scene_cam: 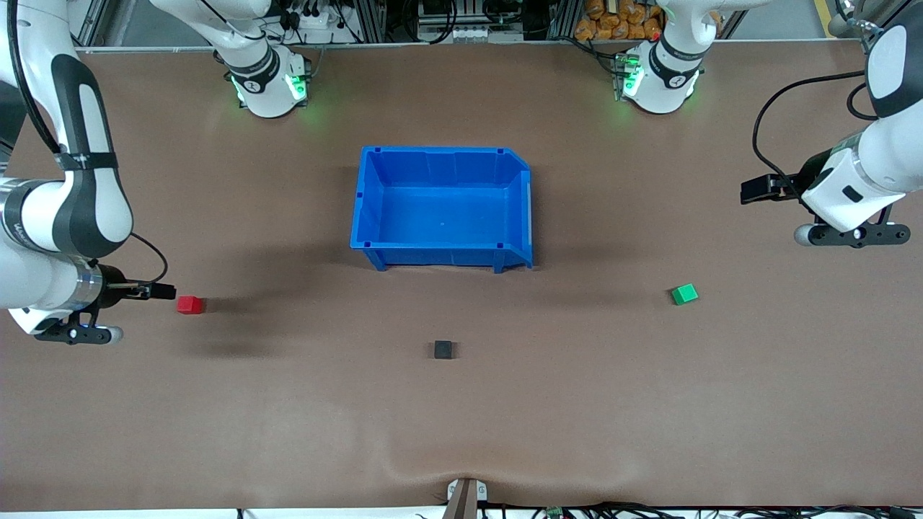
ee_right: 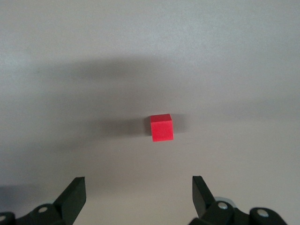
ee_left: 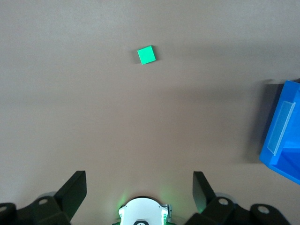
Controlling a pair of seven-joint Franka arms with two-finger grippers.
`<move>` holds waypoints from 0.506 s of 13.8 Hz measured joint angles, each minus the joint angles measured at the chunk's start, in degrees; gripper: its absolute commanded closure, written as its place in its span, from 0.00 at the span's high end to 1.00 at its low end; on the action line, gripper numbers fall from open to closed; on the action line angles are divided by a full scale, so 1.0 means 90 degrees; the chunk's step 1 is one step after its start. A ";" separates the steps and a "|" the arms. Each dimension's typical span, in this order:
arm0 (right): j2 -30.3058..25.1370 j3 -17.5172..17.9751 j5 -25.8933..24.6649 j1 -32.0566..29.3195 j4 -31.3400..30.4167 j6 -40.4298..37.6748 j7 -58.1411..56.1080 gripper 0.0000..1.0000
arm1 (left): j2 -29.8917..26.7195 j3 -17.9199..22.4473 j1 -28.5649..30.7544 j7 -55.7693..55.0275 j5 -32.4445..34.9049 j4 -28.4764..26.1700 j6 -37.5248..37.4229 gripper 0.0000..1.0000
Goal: Attach green and red cubes to black cube
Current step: 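Lower the open right gripper down over the red cube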
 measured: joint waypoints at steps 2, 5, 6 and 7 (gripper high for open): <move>0.0098 0.0000 0.0000 0.0000 -0.0002 0.0073 0.0000 1.00 | 0.0023 0.0000 0.0000 0.0000 0.0000 -0.0003 0.0004 1.00; 0.0182 0.0000 0.0000 -0.0001 -0.0002 0.0089 0.0000 1.00 | 0.0049 -0.0001 -0.0003 0.0000 0.0000 -0.0008 0.0006 1.00; 0.0199 0.0000 0.0000 -0.0001 -0.0002 0.0091 0.0000 1.00 | 0.0064 -0.0001 -0.0003 0.0000 0.0000 -0.0010 0.0006 1.00; 0.0210 0.0000 0.0000 -0.0002 -0.0002 0.0092 0.0000 1.00 | 0.0080 -0.0001 -0.0003 0.0000 0.0000 -0.0010 0.0006 1.00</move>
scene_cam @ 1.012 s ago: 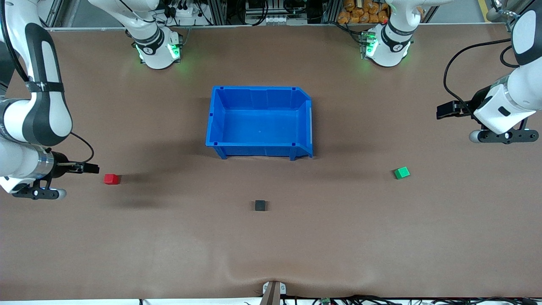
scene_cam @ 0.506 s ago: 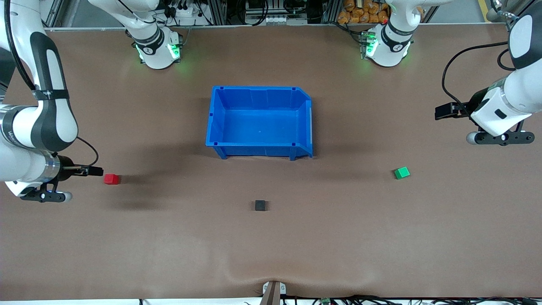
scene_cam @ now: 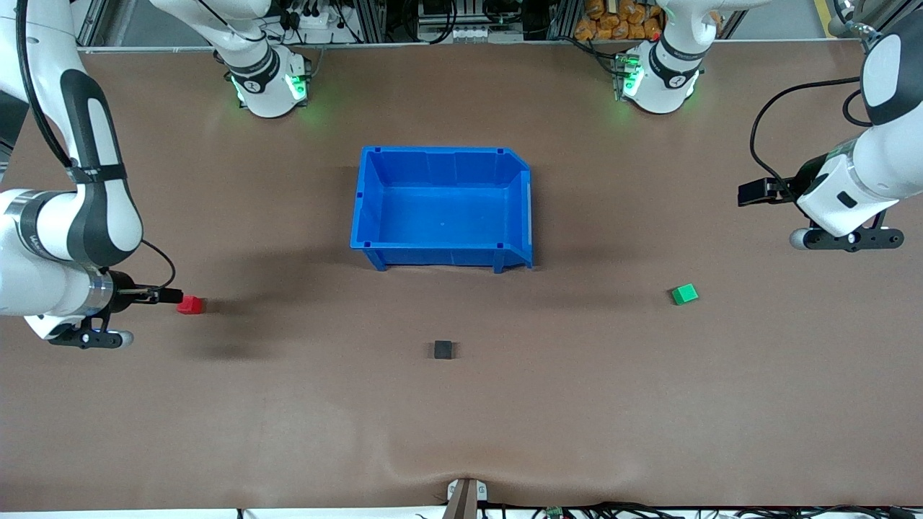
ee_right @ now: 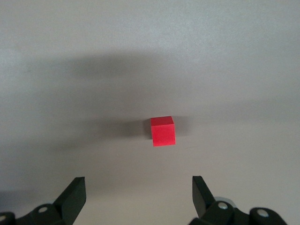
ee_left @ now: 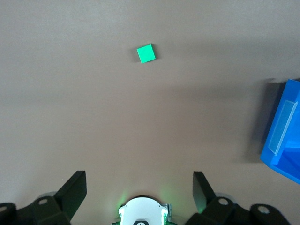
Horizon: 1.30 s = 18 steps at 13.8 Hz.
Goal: Attach green and red cubes to black cube
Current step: 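Lower the open right gripper down over the red cube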
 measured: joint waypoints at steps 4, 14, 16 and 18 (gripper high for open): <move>0.0054 0.0000 0.0000 -0.0002 -0.0002 0.0011 0.0000 1.00 | 0.0044 0.0000 0.0000 0.0000 0.0000 -0.0024 0.0000 1.00; 0.0350 -0.0007 0.0000 -0.0099 -0.0011 0.0235 0.0000 1.00 | 0.0090 -0.0002 -0.0001 0.0000 0.0000 -0.0130 0.0000 1.00; 0.0401 -0.0009 0.0000 -0.0119 -0.0012 0.0251 0.0000 1.00 | 0.0100 -0.0002 -0.0001 0.0000 0.0000 -0.0167 0.0001 1.00; 0.0426 -0.0009 0.0000 -0.0140 -0.0012 0.0257 0.0000 1.00 | 0.0109 -0.0002 -0.0001 0.0000 0.0000 -0.0174 0.0003 1.00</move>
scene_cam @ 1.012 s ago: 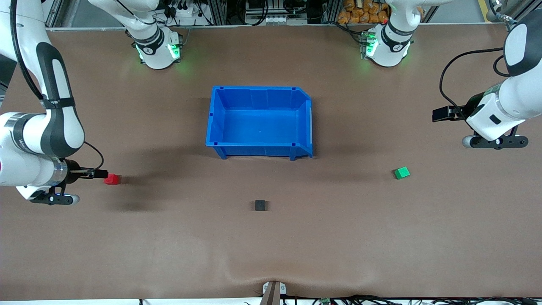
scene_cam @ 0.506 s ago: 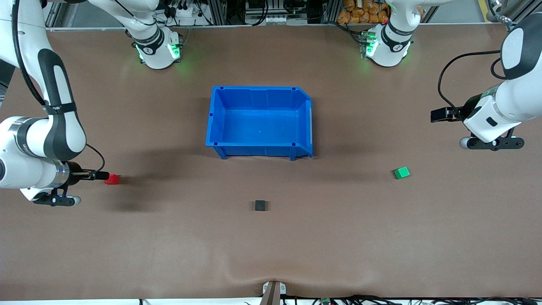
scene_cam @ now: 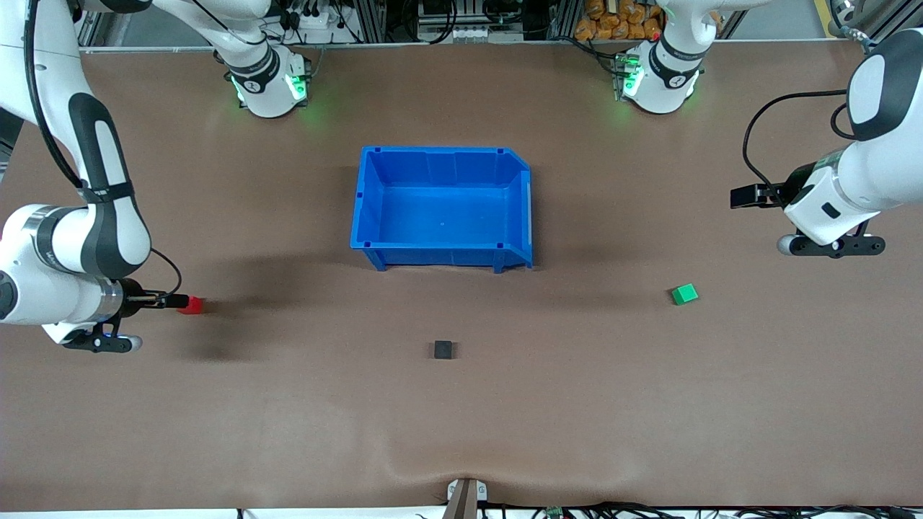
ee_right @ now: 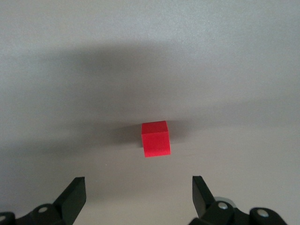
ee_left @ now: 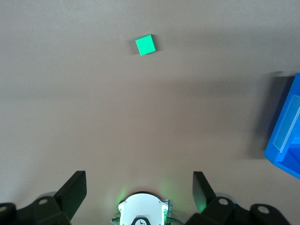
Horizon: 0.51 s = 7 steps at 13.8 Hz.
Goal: Attach green and red cubes to black cube
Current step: 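Lower the open right gripper down over the red cube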
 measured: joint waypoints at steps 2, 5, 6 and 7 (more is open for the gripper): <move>0.0033 0.0000 0.0000 -0.0011 -0.0001 0.0001 0.0000 1.00 | 0.0002 0.0000 0.0000 0.0000 0.0000 -0.0027 0.0000 1.00; 0.0163 -0.0001 0.0000 -0.0075 -0.0003 0.0073 0.0000 1.00 | 0.0005 0.0000 0.0000 0.0000 0.0000 -0.0069 0.0000 1.00; 0.0202 -0.0002 0.0000 -0.0102 -0.0003 0.0108 0.0000 1.00 | 0.0006 0.0000 0.0000 0.0000 0.0000 -0.0088 0.0000 1.00; 0.0233 -0.0002 0.0000 -0.0118 -0.0004 0.0136 0.0000 1.00 | 0.0006 0.0000 0.0000 0.0000 0.0000 -0.0114 0.0000 1.00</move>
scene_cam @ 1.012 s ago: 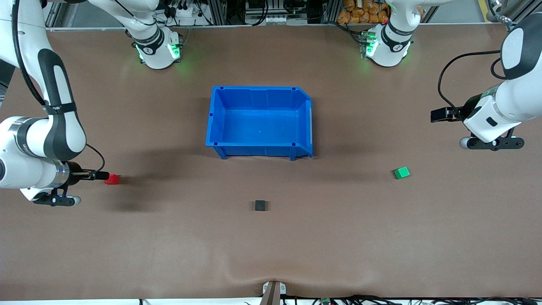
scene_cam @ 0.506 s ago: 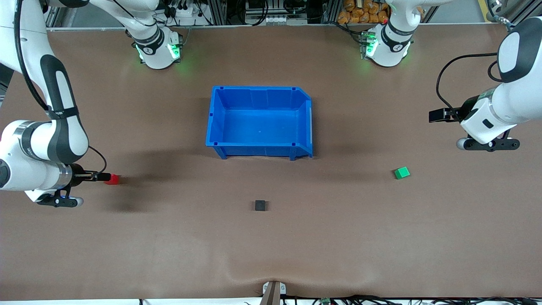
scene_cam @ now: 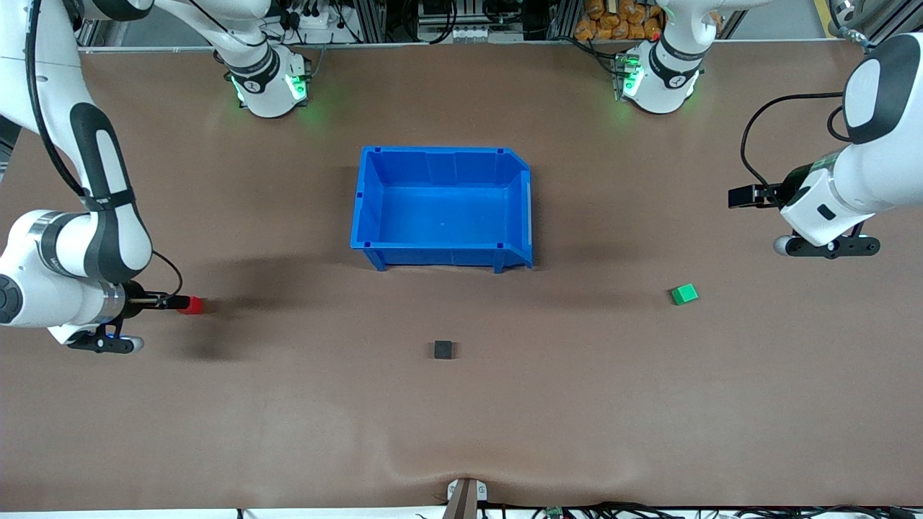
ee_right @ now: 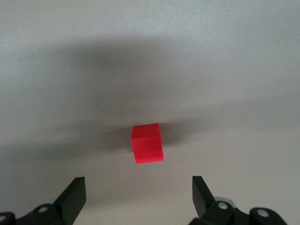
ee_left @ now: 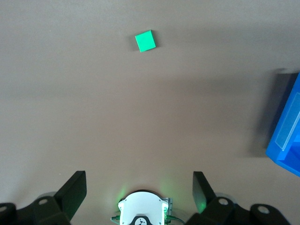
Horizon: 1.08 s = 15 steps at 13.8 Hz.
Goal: Attach green and red cubes to black cube
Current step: 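Lower the open right gripper down over the red cube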
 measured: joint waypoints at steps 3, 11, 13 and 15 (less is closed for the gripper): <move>0.0050 0.0000 0.0000 -0.0013 -0.0051 0.0154 0.0000 1.00 | 0.0007 0.0000 0.0000 0.0000 0.0000 -0.0070 0.0000 1.00; 0.0170 0.0000 0.0000 -0.0034 -0.0372 0.0703 -0.0116 1.00 | 0.0081 0.0000 0.0000 0.0000 0.0000 -0.0165 0.0030 1.00; 0.0268 0.0000 0.0000 -0.0036 -0.0373 0.0790 -0.0206 1.00 | 0.0091 0.0000 0.0000 0.0000 0.0000 -0.0204 0.0057 1.00; 0.0334 0.0000 0.0000 -0.0039 -0.0373 0.0841 -0.0254 1.00 | 0.0121 0.0000 0.0000 0.0000 0.0000 -0.0216 0.0079 1.00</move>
